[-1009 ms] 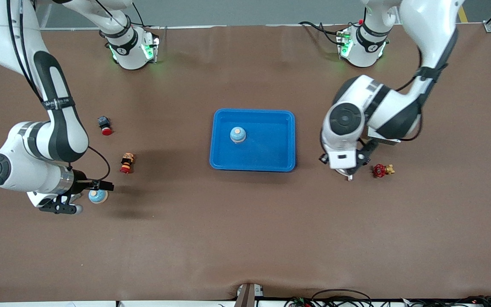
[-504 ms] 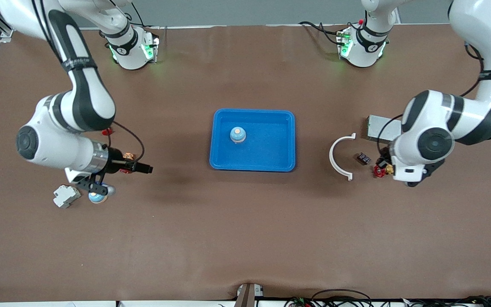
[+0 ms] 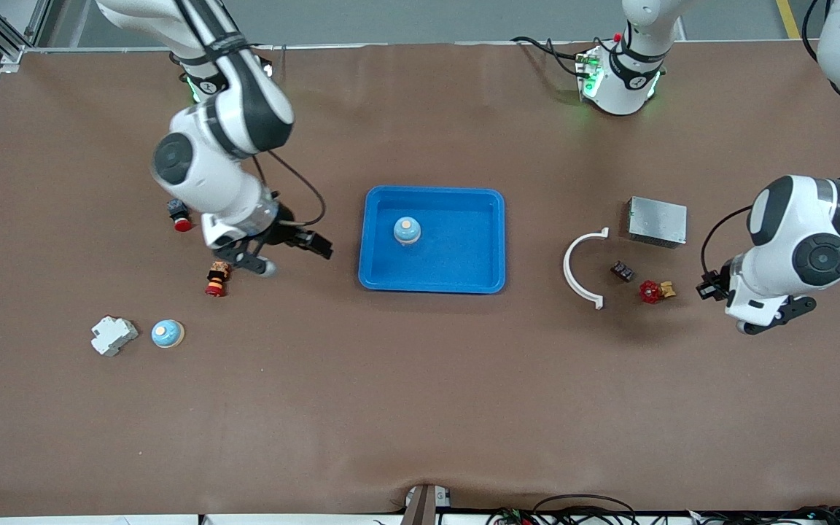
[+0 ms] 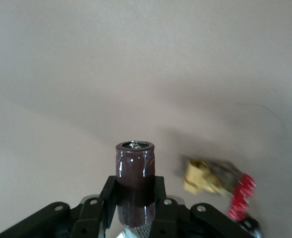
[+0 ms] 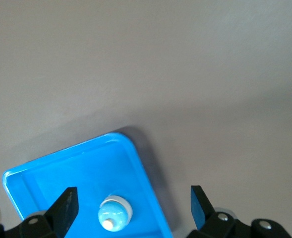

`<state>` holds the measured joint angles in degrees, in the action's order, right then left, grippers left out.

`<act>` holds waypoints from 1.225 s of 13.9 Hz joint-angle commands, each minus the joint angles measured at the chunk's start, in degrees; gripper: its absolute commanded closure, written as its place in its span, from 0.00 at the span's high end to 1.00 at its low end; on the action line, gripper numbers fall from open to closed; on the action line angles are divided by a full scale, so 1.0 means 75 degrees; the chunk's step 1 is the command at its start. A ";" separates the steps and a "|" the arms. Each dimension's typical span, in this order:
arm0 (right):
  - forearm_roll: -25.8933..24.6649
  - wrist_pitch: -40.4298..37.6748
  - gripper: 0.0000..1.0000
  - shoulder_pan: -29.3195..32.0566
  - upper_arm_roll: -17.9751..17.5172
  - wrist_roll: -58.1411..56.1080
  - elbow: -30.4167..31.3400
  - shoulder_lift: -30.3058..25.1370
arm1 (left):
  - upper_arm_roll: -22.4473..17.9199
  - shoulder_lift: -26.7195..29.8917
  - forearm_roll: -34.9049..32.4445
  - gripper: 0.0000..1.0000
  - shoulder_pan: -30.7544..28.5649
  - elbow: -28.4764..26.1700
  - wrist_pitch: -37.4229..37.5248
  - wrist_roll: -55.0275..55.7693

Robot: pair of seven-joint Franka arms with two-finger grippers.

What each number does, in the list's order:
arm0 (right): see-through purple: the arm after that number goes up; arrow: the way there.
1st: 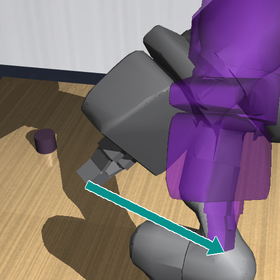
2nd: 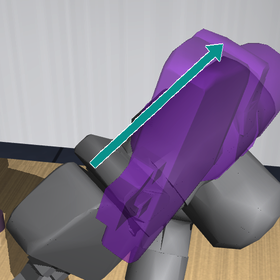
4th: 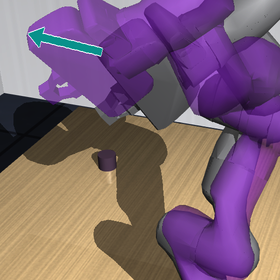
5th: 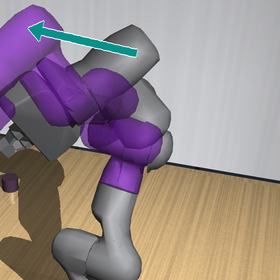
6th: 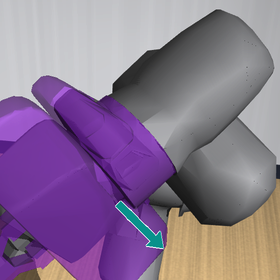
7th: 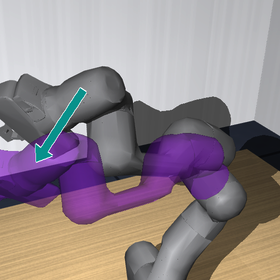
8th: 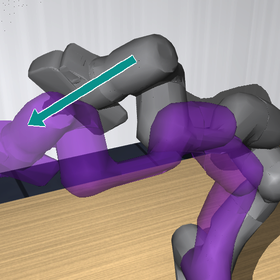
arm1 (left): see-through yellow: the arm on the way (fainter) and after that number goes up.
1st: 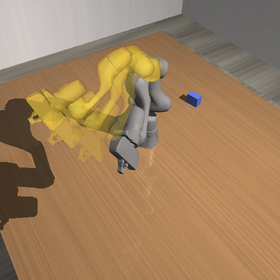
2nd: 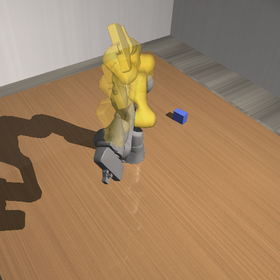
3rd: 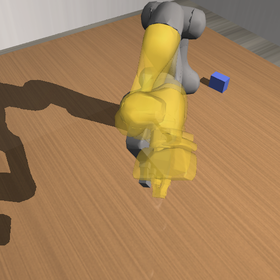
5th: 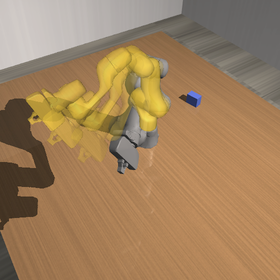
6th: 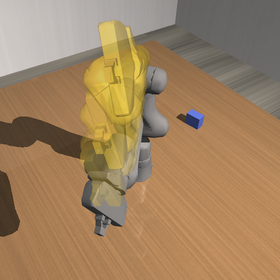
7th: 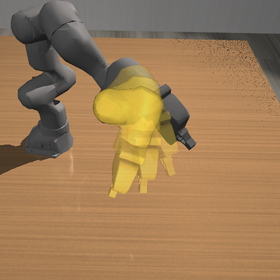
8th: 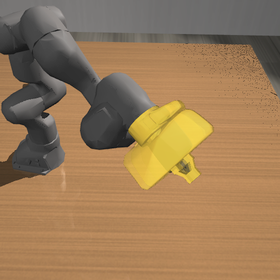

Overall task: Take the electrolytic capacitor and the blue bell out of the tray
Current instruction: 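Lift the capacitor with the left gripper while the right gripper releases the bell, then place the capacitor with the left gripper while the right gripper grasps the bell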

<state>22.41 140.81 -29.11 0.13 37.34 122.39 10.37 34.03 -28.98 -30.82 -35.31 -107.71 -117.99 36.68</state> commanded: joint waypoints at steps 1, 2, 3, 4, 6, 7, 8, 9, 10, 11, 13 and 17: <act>0.0141 0.0934 1.00 -0.0698 0.0099 0.0702 0.0427 0.0069 | 0.0079 -0.0354 -0.0612 0.00 -0.0178 -0.0006 -0.0346 -0.0097; 0.0141 0.1192 1.00 -0.0909 0.0099 0.0960 0.0404 0.0280 | 0.0079 -0.0494 -0.0753 0.00 -0.0202 0.0029 -0.0416 -0.0132; 0.0153 0.1484 1.00 -0.1132 0.0099 0.1090 0.0404 0.0491 | 0.0079 -0.0647 -0.0835 0.00 -0.0191 0.0064 -0.0440 -0.0167; 0.0153 0.1766 1.00 -0.1262 0.0099 0.1219 0.0392 0.0690 | 0.0079 -0.0764 -0.0917 0.00 -0.0179 0.0099 -0.0452 -0.0260; 0.0153 0.2293 1.00 -0.1625 0.0099 0.1523 0.0334 0.1159 | 0.0079 -0.0952 -0.0942 0.00 -0.0144 0.0263 -0.0452 -0.0285; 0.0153 0.2528 1.00 -0.1777 0.0099 0.1675 0.0276 0.1370 | 0.0079 -0.1080 -0.0942 0.00 -0.0121 0.0356 -0.0452 -0.0285; 0.0153 0.2658 1.00 -0.1918 0.0099 0.1839 0.0159 0.1604 | 0.0079 -0.1151 -0.0942 0.00 -0.0109 0.0392 -0.0464 -0.0273; 0.0153 0.2740 1.00 -0.2058 0.0099 0.2015 0.0019 0.1803 | 0.0079 -0.1152 -0.0942 0.05 -0.0109 0.0404 -0.0452 -0.0285; 0.0153 0.2799 1.00 -0.2188 0.0099 0.2191 -0.0064 0.1956 | 0.0079 -0.1152 -0.0942 0.26 -0.0097 0.0404 -0.0452 -0.0273; 0.0153 0.2846 1.00 -0.2305 0.0099 0.2332 -0.0123 0.2051 | 0.0079 -0.1152 -0.0942 0.58 -0.0062 0.0416 -0.0452 -0.0250; 0.0153 0.2916 1.00 -0.2551 0.0111 0.2625 -0.0205 0.2192 | 0.0079 -0.1117 -0.0942 1.00 -0.0050 0.0416 -0.0429 -0.0261; 0.0153 0.3198 1.00 -0.2949 0.0146 0.2837 -0.0217 0.2473 | 0.0289 -0.0568 -0.0779 1.00 -0.0074 0.0416 0.0190 -0.0320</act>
<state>22.41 163.89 -49.28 0.28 57.89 121.87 27.40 34.79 -36.79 -36.76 -35.84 -104.48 -120.32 35.33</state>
